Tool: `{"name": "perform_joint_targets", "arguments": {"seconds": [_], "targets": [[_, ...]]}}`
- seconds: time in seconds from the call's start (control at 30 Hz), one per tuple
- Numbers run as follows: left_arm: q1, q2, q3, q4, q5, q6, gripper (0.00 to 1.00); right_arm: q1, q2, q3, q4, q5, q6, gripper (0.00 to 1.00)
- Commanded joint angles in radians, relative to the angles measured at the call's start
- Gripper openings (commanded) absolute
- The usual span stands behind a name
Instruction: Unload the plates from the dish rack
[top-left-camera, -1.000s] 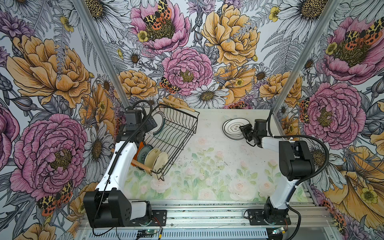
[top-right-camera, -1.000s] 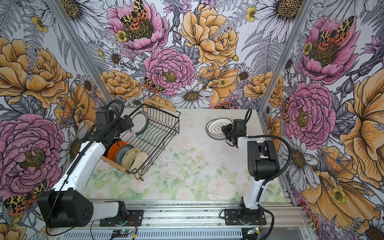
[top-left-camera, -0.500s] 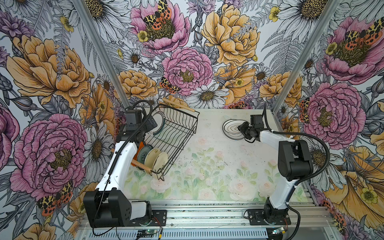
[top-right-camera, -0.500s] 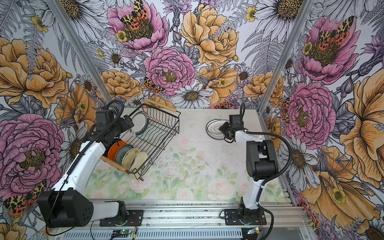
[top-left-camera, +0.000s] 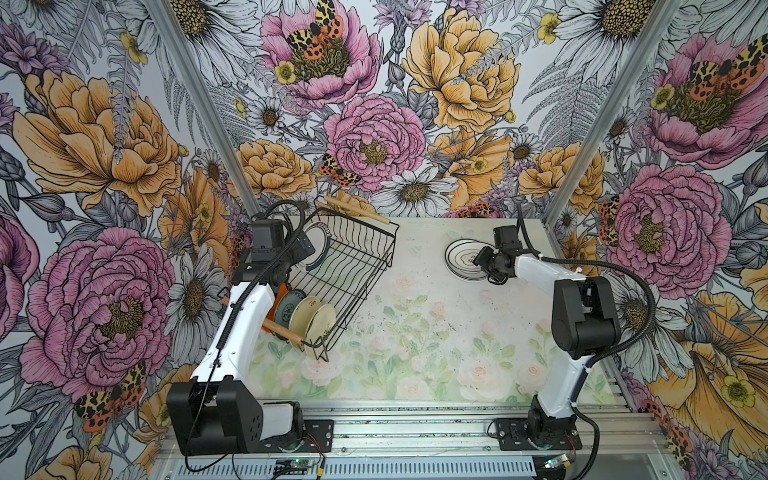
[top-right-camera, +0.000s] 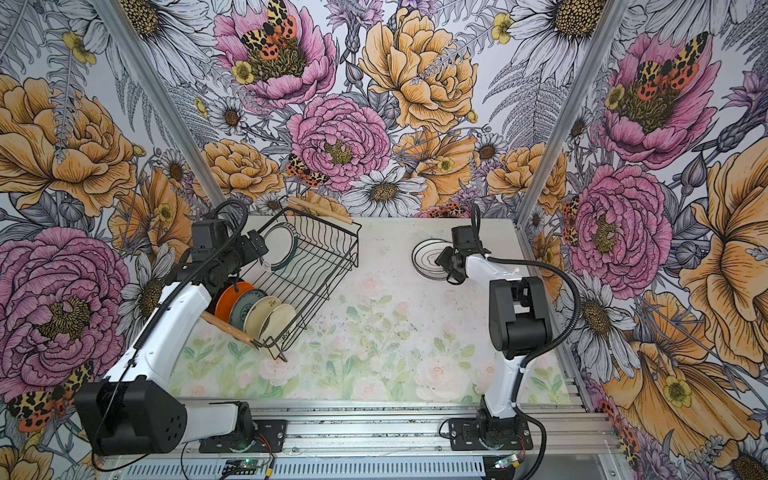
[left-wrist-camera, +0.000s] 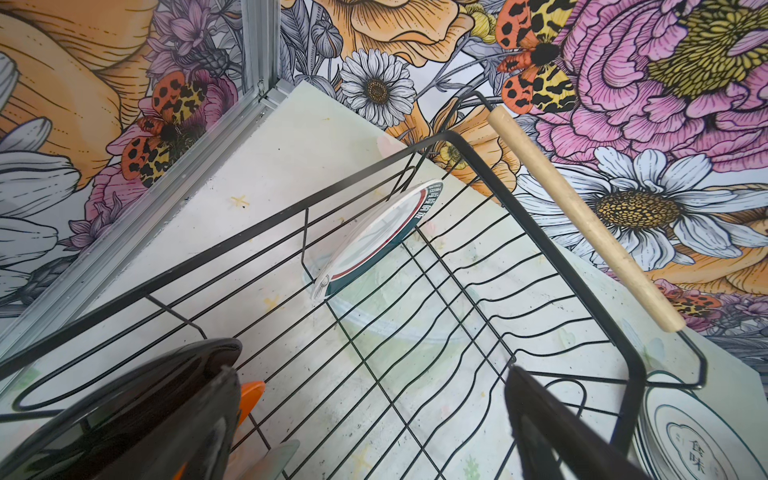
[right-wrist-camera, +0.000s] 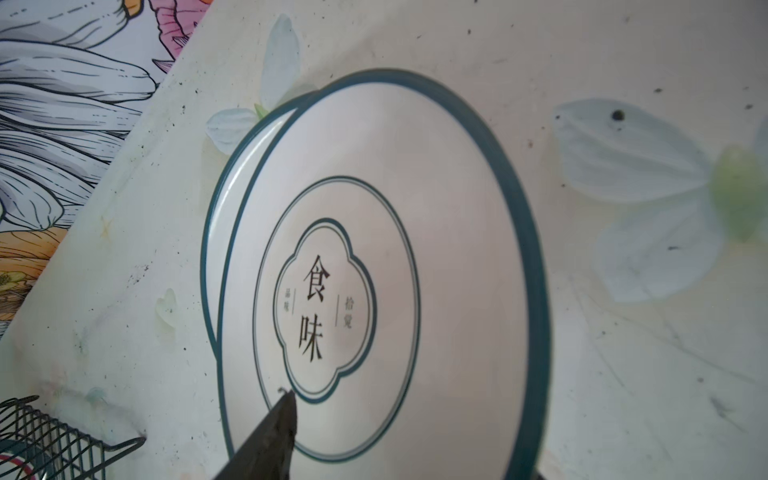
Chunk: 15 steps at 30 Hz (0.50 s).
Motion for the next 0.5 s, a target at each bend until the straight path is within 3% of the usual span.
{"name": "perform_joint_targets", "arguments": {"seconds": [0.0,0.47], "targets": [[0.003,0.007,0.000,0.028,0.025,0.003,0.99,0.009,0.008,0.039,-0.036,0.054,-0.045,0.63],[0.003,0.013,-0.007,0.030,0.045,0.009,0.99,0.017,0.068,0.088,-0.064,0.046,-0.071,0.72]]}}
